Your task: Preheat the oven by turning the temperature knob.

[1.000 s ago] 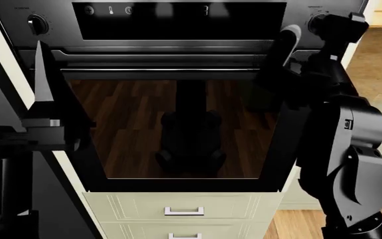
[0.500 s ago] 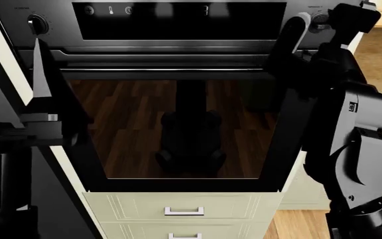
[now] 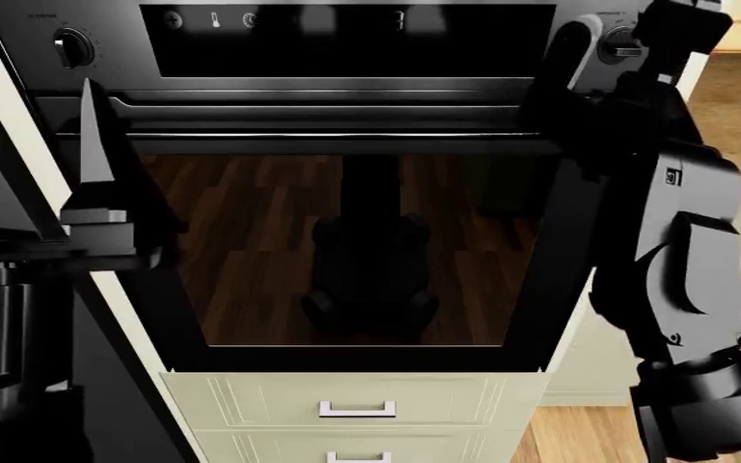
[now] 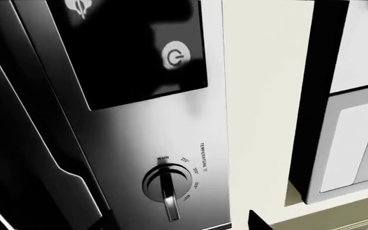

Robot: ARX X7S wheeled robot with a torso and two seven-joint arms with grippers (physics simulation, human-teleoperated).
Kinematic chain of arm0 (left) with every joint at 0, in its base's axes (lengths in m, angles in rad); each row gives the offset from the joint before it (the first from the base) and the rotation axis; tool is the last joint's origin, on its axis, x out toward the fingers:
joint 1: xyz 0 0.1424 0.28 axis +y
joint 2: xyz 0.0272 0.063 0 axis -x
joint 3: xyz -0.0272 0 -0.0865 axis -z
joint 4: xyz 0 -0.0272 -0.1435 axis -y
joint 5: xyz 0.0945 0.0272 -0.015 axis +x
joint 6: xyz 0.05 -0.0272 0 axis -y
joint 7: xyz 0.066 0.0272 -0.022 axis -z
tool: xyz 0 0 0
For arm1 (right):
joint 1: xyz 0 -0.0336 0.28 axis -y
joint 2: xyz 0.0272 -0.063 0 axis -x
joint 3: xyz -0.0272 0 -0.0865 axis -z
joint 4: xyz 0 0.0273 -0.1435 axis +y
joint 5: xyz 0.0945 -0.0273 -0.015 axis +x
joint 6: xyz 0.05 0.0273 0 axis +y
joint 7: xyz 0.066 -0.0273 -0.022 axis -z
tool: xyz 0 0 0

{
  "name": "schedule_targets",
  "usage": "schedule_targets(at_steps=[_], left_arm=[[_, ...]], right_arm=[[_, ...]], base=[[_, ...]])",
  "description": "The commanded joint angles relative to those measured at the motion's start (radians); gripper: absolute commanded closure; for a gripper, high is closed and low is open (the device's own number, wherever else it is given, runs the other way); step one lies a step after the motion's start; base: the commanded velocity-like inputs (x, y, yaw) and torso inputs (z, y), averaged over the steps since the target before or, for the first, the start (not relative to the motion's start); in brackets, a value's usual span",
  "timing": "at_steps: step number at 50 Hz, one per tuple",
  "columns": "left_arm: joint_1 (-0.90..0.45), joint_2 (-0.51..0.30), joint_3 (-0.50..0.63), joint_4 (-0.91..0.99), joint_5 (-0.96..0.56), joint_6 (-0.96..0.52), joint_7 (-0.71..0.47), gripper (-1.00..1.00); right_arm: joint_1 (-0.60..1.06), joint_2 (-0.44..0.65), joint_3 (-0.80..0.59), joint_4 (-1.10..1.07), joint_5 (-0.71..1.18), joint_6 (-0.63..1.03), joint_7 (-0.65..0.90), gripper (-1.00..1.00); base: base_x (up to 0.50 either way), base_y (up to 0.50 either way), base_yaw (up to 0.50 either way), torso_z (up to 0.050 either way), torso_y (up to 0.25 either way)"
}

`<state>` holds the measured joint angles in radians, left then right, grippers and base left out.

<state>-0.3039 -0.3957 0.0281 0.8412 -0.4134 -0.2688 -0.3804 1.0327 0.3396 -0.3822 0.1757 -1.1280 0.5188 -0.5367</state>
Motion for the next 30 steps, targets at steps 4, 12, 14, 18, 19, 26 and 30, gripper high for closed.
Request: schedule_targets(at_steps=[4, 12, 14, 18, 19, 26, 30], left_arm=[[-0.003, 0.001, 0.019, -0.045, 0.021, 0.018, 0.006, -1.0], [0.002, -0.001, 0.028, -0.049, 0.029, 0.023, 0.007, -1.0], [0.003, -0.002, 0.028, -0.047, 0.028, 0.022, 0.006, -1.0], [0.004, -0.004, 0.026, -0.044, 0.025, 0.021, 0.004, -1.0], [0.003, -0.005, 0.026, -0.044, 0.024, 0.021, 0.004, -1.0], [0.004, -0.004, 0.036, -0.056, 0.033, 0.028, 0.006, -1.0], [0.004, -0.005, 0.039, -0.056, 0.033, 0.029, 0.005, -1.0]], right_arm=[[0.024, -0.013, 0.004, 0.115, 0.036, -0.031, 0.078, -1.0], [0.01, 0.005, 0.016, 0.104, 0.035, -0.021, 0.082, -1.0], [0.01, 0.006, 0.016, 0.1, 0.034, -0.019, 0.08, -1.0], [0.015, 0.016, 0.016, 0.084, 0.027, -0.013, 0.064, -1.0], [0.016, 0.02, 0.017, 0.078, 0.025, -0.011, 0.06, -1.0], [0.028, 0.032, 0.015, 0.069, 0.018, -0.008, 0.047, -1.0], [0.052, 0.03, 0.007, 0.056, 0.01, -0.009, 0.027, -1.0]], base=[[0.0, 0.0, 0.0, 0.0, 0.0], [0.0, 0.0, 0.0, 0.0, 0.0], [0.0, 0.0, 0.0, 0.0, 0.0], [0.0, 0.0, 0.0, 0.0, 0.0], [0.0, 0.0, 0.0, 0.0, 0.0], [0.0, 0.0, 0.0, 0.0, 0.0], [0.0, 0.0, 0.0, 0.0, 0.0]])
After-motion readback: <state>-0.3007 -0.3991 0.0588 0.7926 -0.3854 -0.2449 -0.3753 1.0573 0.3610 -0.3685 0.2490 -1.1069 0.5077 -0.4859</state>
